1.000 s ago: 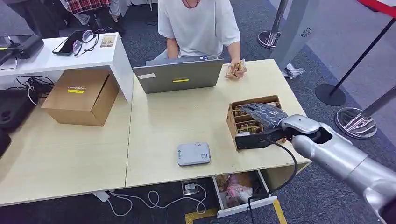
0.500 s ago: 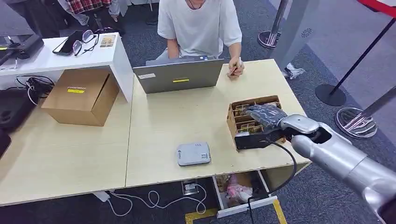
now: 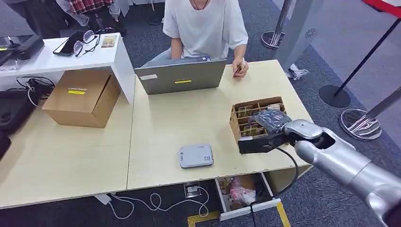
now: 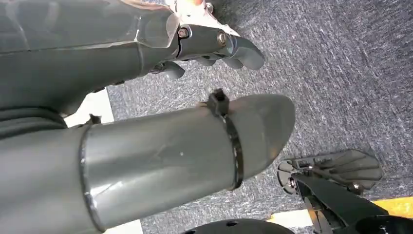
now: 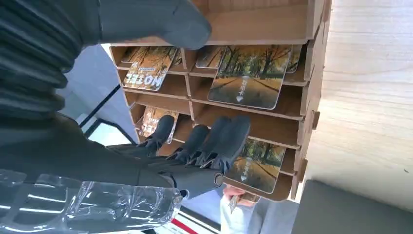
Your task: Pass the card to the sensor for recognition and then transmit it.
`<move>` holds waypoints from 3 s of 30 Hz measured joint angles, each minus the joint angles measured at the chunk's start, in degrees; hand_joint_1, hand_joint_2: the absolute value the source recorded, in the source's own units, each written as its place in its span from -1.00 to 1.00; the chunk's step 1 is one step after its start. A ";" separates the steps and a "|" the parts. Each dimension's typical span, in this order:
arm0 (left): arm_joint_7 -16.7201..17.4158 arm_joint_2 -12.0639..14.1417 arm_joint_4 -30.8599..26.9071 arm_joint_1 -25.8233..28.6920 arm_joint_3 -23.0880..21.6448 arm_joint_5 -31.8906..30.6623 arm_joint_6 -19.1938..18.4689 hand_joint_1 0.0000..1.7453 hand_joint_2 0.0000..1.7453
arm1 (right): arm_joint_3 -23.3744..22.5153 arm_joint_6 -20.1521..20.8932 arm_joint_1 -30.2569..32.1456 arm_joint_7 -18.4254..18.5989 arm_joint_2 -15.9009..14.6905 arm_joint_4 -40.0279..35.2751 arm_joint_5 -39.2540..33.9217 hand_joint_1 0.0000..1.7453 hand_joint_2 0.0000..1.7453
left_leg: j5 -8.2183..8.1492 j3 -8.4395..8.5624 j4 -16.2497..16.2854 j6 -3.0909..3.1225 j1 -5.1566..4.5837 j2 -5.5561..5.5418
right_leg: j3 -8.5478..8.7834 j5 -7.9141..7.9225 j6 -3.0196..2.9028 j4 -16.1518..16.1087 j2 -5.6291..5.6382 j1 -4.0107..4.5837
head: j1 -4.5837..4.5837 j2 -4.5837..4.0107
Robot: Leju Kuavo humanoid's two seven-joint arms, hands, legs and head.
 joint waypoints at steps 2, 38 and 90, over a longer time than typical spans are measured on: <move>0.00 0.00 0.00 -0.01 0.00 0.00 -0.02 -1.00 -1.00 | 0.00 0.00 0.03 0.00 0.00 0.00 0.02 -0.22 1.00 | 0.00 0.00 0.00 0.00 0.00 0.00 | 0.00 0.00 0.00 0.00 0.00 0.00 | 0.00 0.00; 0.87 1.68 0.00 -0.32 0.00 -0.48 -4.77 -1.00 -1.00 | 4.74 1.53 -7.22 -3.21 9.66 9.35 0.48 -0.34 1.00 | 0.03 -0.03 0.00 -0.03 0.02 -0.03 | -0.01 0.00 0.00 0.03 -0.01 0.01 | 0.02 0.00; 0.52 0.26 0.00 -0.19 0.00 0.18 -0.11 -1.00 -1.00 | 2.47 -1.57 -3.59 -0.98 2.75 8.04 -1.66 -0.28 1.00 | -0.11 -0.13 0.02 0.18 -0.08 -0.18 | -0.06 -0.13 0.21 -0.07 -0.16 -0.05 | 0.00 0.00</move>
